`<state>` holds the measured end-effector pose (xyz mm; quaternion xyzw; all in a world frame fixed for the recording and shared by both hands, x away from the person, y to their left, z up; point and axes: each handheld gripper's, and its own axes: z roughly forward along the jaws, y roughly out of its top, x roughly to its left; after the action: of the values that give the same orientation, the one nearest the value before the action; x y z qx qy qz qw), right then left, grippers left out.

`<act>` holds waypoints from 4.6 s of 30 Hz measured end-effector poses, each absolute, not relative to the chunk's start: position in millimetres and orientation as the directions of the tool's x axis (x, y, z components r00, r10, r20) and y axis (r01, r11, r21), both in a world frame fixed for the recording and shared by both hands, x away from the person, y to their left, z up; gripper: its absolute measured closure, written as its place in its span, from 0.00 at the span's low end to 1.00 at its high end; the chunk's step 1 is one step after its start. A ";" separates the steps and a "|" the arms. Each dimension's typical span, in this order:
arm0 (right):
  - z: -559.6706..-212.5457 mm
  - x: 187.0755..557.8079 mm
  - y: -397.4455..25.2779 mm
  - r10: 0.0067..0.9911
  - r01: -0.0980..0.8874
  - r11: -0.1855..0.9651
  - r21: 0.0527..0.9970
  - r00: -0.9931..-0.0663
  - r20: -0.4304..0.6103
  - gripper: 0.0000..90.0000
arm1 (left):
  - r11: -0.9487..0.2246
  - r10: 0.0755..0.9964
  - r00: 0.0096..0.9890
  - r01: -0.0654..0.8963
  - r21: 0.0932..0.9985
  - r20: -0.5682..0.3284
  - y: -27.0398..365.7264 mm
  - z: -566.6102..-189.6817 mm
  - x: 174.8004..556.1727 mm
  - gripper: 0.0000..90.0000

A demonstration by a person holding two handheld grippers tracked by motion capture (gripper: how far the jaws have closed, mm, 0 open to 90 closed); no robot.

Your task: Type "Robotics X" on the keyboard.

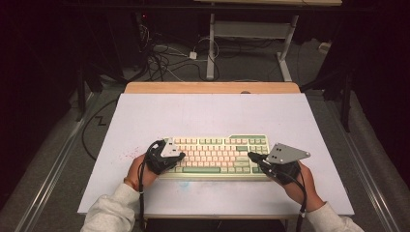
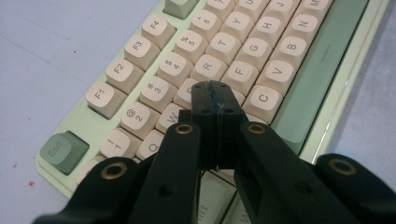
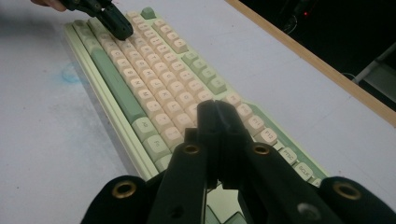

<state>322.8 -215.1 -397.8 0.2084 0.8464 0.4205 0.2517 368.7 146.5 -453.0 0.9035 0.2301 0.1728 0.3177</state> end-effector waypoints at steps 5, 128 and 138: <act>-397.8 322.7 -215.2 0.563 0.142 0.559 0.817 -0.789 -0.248 1.00 | -0.685 0.531 0.831 0.305 0.662 0.166 146.7 -454.7 368.1 0.97; -448.2 352.4 -197.5 0.537 0.235 0.675 0.699 -0.806 -0.248 1.00 | -0.693 0.469 0.856 0.206 0.690 0.215 151.6 -441.0 326.4 0.97; -452.4 353.4 -193.2 0.536 0.248 0.688 0.682 -0.807 -0.247 1.00 | -0.689 0.476 0.852 0.206 0.695 0.220 152.2 -438.6 329.1 0.97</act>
<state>353.4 -193.2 -452.4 0.2200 0.8921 0.3280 0.2195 329.1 152.2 -438.6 0.8981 0.1897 0.1952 0.3455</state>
